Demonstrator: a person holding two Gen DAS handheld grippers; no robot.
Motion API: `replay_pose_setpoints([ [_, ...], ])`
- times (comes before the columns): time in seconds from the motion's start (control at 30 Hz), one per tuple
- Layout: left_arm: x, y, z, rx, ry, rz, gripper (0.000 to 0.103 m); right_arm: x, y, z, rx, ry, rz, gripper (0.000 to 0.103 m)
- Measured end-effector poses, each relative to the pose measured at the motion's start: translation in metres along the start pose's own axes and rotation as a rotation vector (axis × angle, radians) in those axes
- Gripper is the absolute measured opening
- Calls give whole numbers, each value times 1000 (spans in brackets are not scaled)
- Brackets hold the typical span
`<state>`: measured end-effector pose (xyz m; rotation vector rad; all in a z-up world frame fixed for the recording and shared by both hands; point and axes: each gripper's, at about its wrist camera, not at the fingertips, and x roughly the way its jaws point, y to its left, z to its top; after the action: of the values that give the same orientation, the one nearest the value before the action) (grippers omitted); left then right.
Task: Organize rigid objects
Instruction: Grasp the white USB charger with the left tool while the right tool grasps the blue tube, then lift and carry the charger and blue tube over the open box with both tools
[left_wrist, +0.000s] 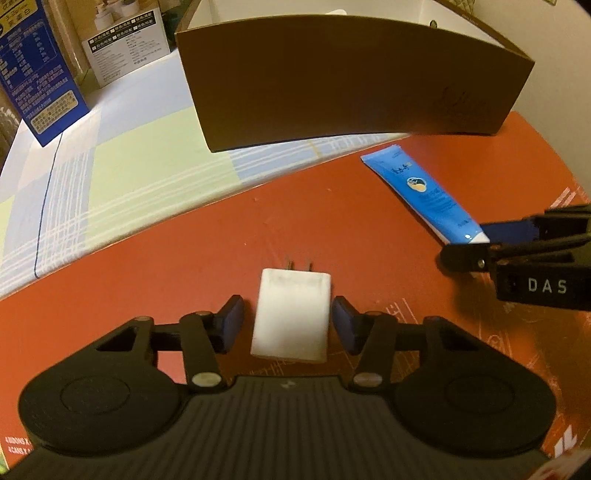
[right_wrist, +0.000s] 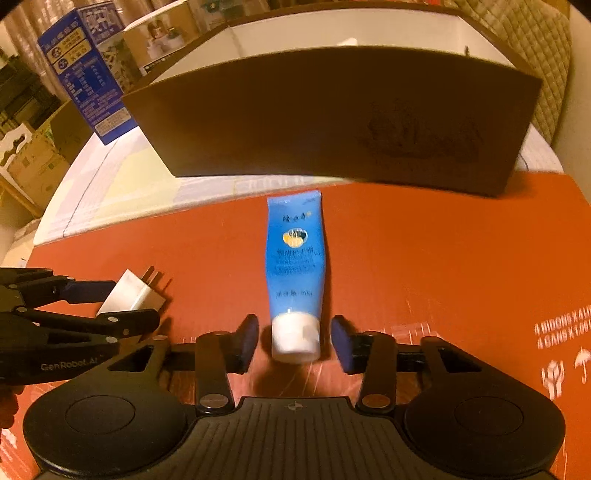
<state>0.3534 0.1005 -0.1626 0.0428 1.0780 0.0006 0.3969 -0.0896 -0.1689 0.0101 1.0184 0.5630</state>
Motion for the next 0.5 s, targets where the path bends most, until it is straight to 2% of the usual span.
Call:
replay_pose_setpoints([
  [0.13, 2, -1, 1, -3, -3, -15, 36, 5, 3, 1, -29, -18, -5, 41],
  [0.17, 2, -2, 1, 1, -3, -11, 36, 6, 4, 0, -44, -21, -13, 33],
  [0.2, 1, -4, 0, 5, -7, -6, 36, 5, 6, -2, -71, -23, -23, 28],
  [0.5, -8, -18, -13, 5, -8, -22, 36, -14, 3, -32, -176, -8, 13, 28],
])
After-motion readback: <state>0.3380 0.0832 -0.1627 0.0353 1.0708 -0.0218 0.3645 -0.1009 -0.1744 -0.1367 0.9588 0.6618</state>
